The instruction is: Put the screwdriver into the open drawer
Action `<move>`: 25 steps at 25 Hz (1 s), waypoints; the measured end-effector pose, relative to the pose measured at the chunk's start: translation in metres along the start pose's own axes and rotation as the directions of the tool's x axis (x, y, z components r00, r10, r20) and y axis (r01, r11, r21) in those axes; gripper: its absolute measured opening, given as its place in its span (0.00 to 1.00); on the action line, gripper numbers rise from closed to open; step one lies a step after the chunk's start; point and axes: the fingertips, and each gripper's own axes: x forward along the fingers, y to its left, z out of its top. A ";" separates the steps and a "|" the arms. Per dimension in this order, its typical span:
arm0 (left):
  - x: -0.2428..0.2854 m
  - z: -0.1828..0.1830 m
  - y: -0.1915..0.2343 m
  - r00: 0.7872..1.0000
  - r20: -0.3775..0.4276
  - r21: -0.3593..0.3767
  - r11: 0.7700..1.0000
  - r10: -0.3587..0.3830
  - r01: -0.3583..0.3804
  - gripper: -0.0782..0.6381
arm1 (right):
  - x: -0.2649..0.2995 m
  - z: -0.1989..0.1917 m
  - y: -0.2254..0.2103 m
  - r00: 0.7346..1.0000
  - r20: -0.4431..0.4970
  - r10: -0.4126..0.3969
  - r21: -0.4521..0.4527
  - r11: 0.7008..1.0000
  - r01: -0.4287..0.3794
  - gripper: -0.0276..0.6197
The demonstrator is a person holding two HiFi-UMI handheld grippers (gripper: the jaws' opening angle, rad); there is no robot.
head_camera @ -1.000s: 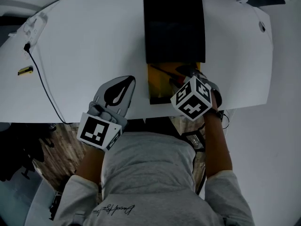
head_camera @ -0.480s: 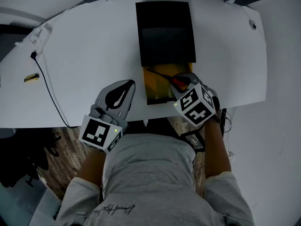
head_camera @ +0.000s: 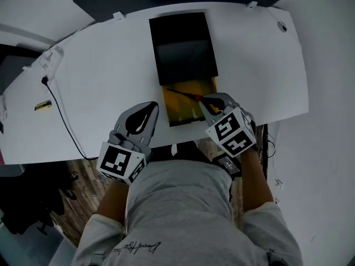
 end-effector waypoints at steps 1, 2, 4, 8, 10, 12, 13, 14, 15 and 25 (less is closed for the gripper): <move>0.000 0.002 -0.002 1.000 0.001 0.004 1.000 -0.004 0.003 0.11 | -0.006 0.003 0.000 1.000 0.019 -0.007 0.014 1.000 0.007 0.06; -0.001 0.004 -0.005 1.000 0.003 0.009 1.000 -0.008 0.008 0.11 | -0.013 0.006 -0.001 0.999 0.037 -0.014 0.027 1.000 0.013 0.06; 0.000 0.010 -0.009 1.000 0.011 0.013 1.000 -0.016 0.015 0.11 | -0.025 0.011 -0.001 0.997 0.073 -0.024 0.050 0.999 0.021 0.06; -0.001 0.018 -0.016 0.999 0.022 0.021 0.999 -0.025 0.025 0.11 | -0.044 0.018 0.000 0.991 0.133 -0.033 0.087 0.996 0.022 0.06; -0.002 0.020 -0.016 0.999 0.026 0.027 0.999 -0.023 0.022 0.11 | -0.053 0.020 0.001 0.987 0.158 -0.037 0.109 0.994 0.019 0.06; -0.005 0.024 -0.016 0.999 0.029 0.031 0.999 -0.020 0.019 0.11 | -0.059 0.023 0.001 0.982 0.182 -0.043 0.128 0.992 0.020 0.06; -0.006 0.026 -0.015 0.999 0.031 0.031 0.999 -0.019 0.018 0.11 | -0.062 0.025 0.002 0.980 0.195 -0.045 0.137 0.990 0.018 0.06; -0.007 0.028 -0.016 0.999 0.032 0.030 0.999 -0.018 0.017 0.11 | -0.065 0.027 0.004 0.977 0.210 -0.042 0.148 0.989 0.011 0.06; -0.008 0.030 -0.016 0.999 0.034 0.030 0.999 -0.017 0.016 0.11 | -0.067 0.030 0.006 0.973 0.227 -0.037 0.161 0.987 0.000 0.06; -0.011 0.029 -0.024 0.999 0.030 0.062 0.998 -0.021 0.019 0.11 | -0.078 0.041 0.011 0.960 0.279 -0.033 0.195 0.980 -0.023 0.06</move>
